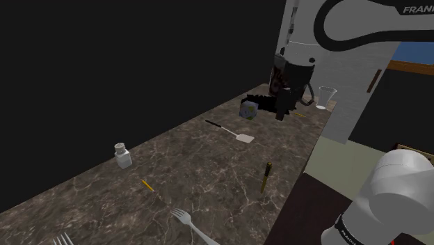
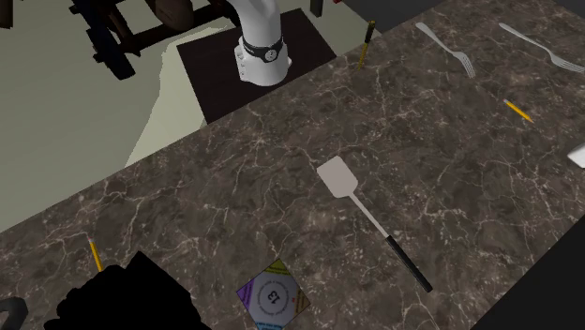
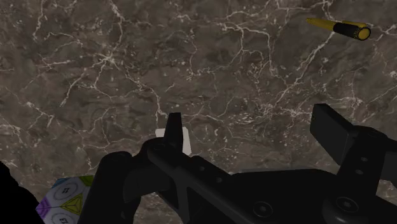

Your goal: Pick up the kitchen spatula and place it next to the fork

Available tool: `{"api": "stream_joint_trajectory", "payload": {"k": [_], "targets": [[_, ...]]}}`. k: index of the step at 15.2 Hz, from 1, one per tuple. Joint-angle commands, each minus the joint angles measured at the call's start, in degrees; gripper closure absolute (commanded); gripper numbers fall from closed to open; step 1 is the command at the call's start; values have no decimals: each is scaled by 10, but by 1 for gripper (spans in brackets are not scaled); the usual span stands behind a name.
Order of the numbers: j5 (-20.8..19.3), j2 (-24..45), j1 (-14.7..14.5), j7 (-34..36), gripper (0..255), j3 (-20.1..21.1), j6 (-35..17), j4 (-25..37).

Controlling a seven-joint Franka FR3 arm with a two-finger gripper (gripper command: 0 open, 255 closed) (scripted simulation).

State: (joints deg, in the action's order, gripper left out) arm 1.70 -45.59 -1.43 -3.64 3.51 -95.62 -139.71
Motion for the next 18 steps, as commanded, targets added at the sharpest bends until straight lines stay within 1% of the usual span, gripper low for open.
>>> {"api": "stream_joint_trajectory", "payload": {"k": [1, 5, 9, 14, 18], "targets": [[0, 0, 0, 0, 0, 0, 0, 0], [-6, 75, 6, -12, 0, -8, -75, 3], [-11, 156, 12, -24, 0, -16, -143, 20], [-14, 264, 18, -37, 0, -24, -216, 59], [-14, 352, 22, -48, 0, -30, -262, 104]]}}
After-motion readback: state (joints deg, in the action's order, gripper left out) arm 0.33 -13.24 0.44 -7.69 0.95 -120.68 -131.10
